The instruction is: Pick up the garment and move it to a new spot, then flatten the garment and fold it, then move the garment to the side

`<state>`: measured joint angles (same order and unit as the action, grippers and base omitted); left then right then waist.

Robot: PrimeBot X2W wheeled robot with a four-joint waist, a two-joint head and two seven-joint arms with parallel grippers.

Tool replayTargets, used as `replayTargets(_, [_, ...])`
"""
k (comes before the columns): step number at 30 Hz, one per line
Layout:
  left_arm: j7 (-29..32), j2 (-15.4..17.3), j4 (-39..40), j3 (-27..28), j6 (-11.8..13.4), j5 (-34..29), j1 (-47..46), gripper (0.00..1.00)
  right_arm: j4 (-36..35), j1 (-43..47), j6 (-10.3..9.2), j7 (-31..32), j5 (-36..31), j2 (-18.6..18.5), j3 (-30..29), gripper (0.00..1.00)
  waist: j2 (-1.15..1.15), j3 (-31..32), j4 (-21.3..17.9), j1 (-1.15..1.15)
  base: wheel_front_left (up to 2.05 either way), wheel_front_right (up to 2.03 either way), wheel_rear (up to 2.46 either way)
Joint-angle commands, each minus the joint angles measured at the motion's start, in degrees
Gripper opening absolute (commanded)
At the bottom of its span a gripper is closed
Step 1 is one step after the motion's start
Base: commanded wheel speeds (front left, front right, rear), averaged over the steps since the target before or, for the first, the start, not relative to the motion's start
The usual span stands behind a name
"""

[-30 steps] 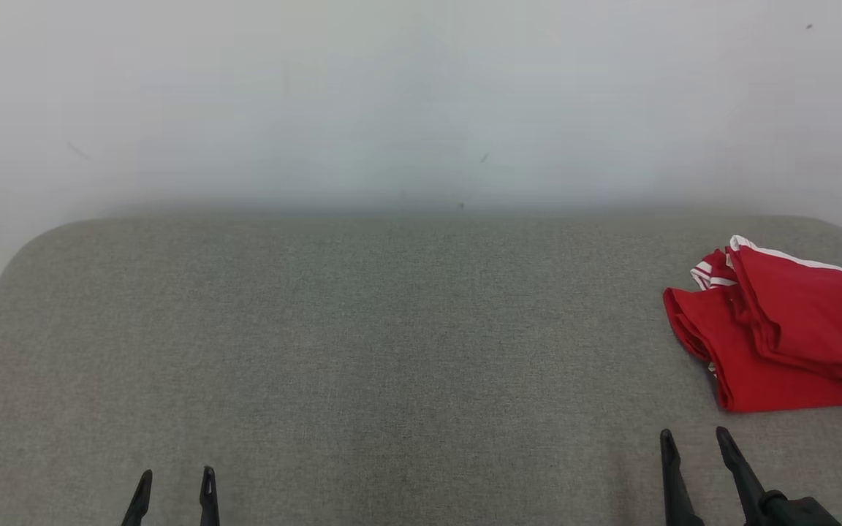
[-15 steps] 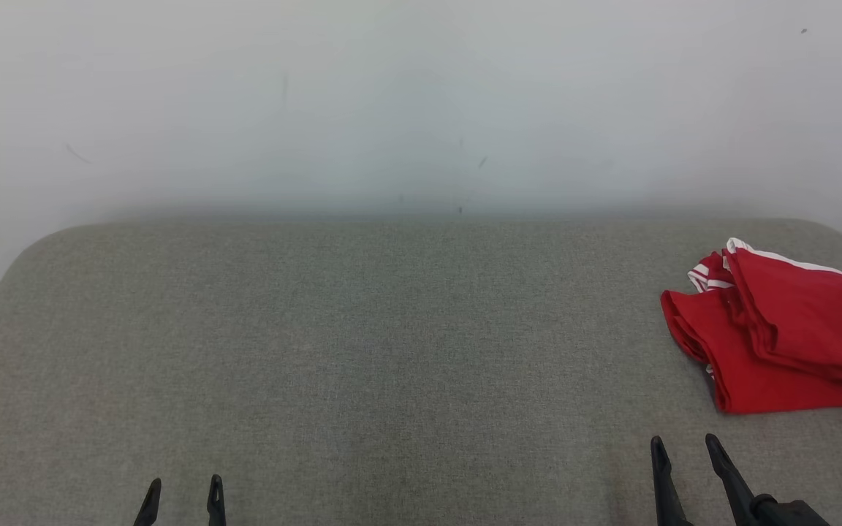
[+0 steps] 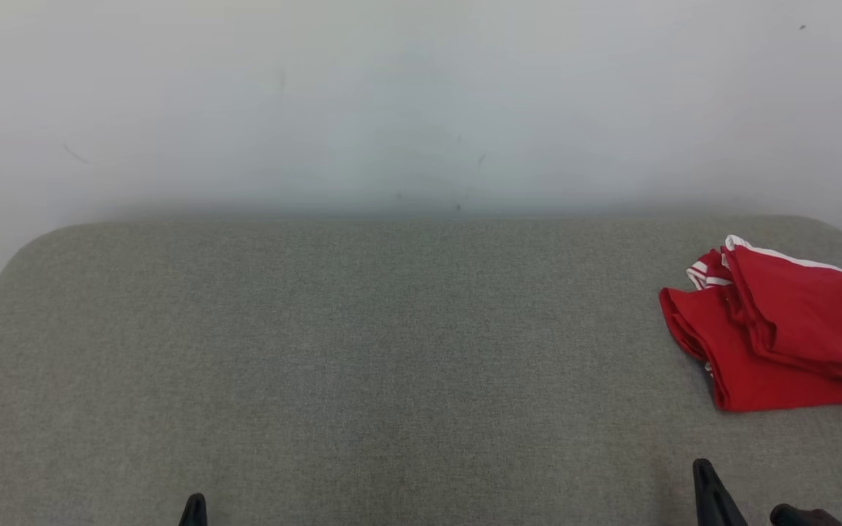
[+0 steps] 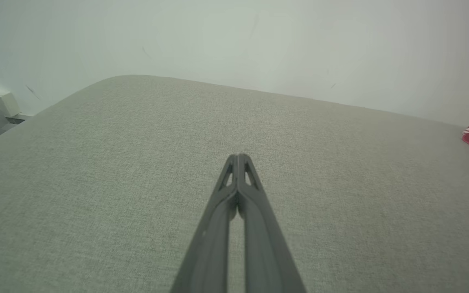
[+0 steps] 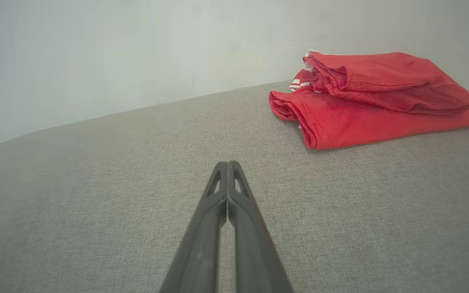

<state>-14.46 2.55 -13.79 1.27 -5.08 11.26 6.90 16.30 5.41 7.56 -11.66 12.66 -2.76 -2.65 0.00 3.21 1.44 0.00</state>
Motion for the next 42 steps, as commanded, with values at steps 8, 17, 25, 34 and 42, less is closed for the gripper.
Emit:
replayTargets(8, [-0.4,0.2,0.6,-2.9,-0.5,12.0,-3.4,0.0,-0.3,-3.7,-0.02,5.6,10.6,-0.2,-4.4,0.0,0.0,-0.3,-0.1,0.0,0.0,0.0,0.0])
replayTargets(17, [-0.5,0.2,0.2,-5.0,-0.7,21.4,-5.2,0.0,0.1,-5.6,-0.02,10.1,18.9,-0.3,-7.7,0.0,0.0,-0.6,-0.2,0.0,0.0,0.0,0.0])
replayTargets(25, [-0.5,0.2,-0.1,-6.7,-0.9,28.9,-6.7,0.0,0.5,-7.0,-0.04,13.7,25.6,-0.4,-10.3,0.0,0.0,-0.8,-0.3,0.0,0.0,0.0,0.0])
replayTargets(34, [-0.6,0.3,-0.4,-8.2,-1.1,35.9,-8.1,0.0,0.9,-8.3,-0.04,17.0,31.8,-0.6,-12.7,0.0,0.0,-1.0,-0.4,0.0,0.0,0.0,0.0])
replayTargets(42, [-0.6,0.3,-0.7,-9.7,-1.4,42.2,-9.4,0.0,1.2,-9.5,-0.05,20.0,37.6,-0.8,-14.8,0.0,0.0,-1.3,-0.5,0.0,0.0,0.0,0.0])
